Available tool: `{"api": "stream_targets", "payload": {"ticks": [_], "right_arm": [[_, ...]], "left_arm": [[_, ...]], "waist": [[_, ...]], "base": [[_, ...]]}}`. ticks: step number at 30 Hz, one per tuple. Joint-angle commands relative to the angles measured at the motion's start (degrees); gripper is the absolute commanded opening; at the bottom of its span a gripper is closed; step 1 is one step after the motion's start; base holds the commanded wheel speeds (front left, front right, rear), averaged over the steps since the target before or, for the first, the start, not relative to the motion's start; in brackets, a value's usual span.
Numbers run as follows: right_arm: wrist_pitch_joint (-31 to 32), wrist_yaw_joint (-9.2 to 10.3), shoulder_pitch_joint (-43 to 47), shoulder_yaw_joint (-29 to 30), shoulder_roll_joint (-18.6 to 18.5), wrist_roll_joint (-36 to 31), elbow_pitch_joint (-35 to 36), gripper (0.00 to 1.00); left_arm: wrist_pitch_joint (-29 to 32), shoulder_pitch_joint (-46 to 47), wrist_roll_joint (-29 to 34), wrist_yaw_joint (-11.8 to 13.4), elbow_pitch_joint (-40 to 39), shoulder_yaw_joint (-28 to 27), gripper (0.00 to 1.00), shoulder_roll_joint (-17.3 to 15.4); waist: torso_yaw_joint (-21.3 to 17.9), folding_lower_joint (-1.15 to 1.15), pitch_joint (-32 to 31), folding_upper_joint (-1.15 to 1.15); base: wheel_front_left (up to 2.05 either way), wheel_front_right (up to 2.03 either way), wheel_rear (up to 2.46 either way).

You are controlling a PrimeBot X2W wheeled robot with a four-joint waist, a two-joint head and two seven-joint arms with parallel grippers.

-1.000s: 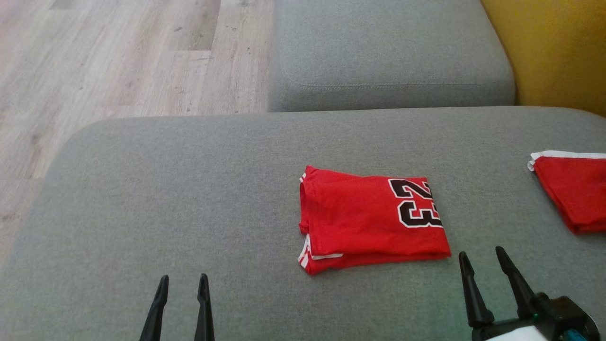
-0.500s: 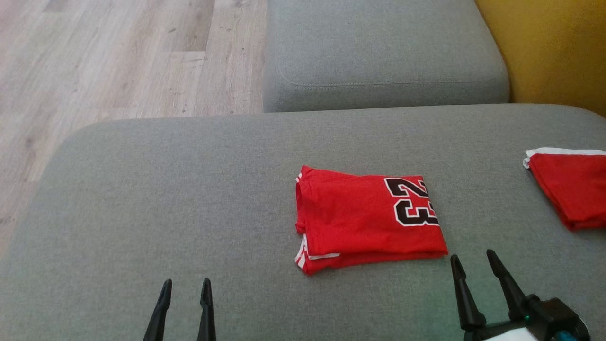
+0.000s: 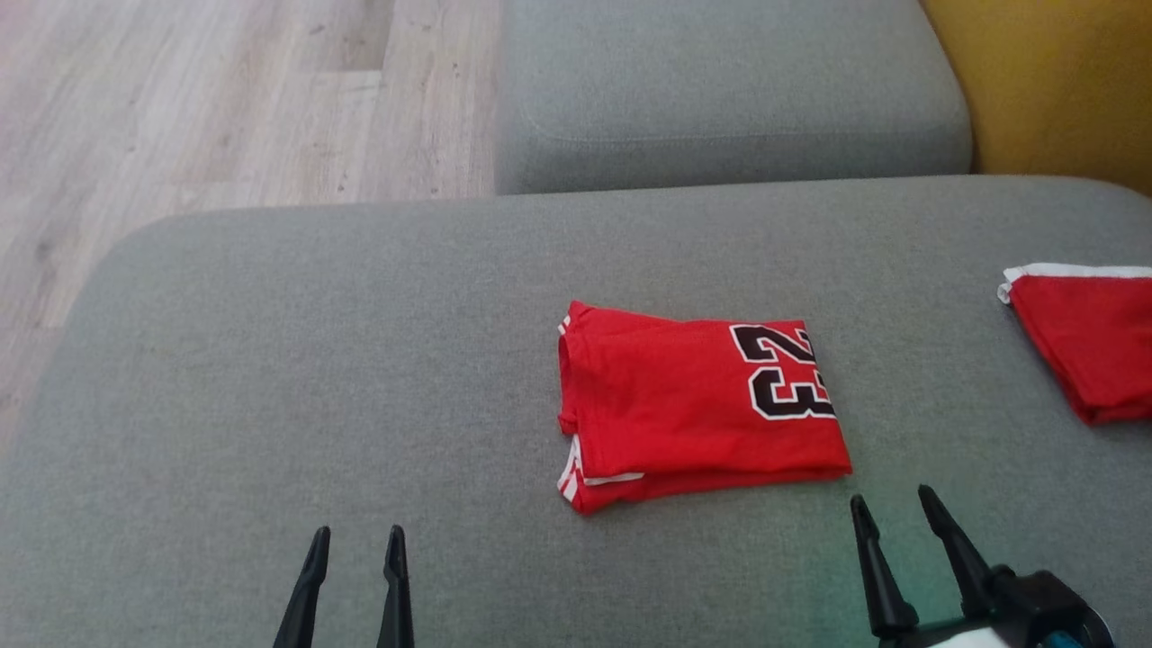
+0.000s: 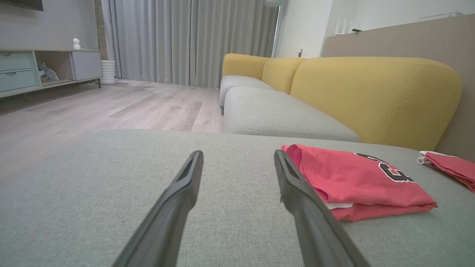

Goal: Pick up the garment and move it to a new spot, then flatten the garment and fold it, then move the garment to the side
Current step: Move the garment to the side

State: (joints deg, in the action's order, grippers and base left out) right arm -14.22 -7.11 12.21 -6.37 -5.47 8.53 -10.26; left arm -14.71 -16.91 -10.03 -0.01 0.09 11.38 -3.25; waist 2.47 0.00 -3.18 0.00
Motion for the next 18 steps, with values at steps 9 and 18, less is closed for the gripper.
{"api": "stream_targets", "payload": {"ticks": [9, 18], "right_arm": [[-0.78, -0.37, -8.34, -2.43, -3.35, 1.28, -4.79, 1.00], [2.94, -0.37, -22.56, -4.30, -5.89, 9.17, -18.69, 1.00]], "left_arm": [[-0.29, 3.30, 1.58, 0.11, -1.99, -0.02, 1.00, 0.37], [-0.29, 7.24, 2.75, 0.76, -1.52, 2.45, 1.00, 0.37]], "waist": [[-0.64, 0.00, 4.47, 0.00], [-0.08, 0.00, 10.76, 0.00]], "base": [[0.00, 0.00, 0.00], [0.00, 0.00, 0.00]]}}
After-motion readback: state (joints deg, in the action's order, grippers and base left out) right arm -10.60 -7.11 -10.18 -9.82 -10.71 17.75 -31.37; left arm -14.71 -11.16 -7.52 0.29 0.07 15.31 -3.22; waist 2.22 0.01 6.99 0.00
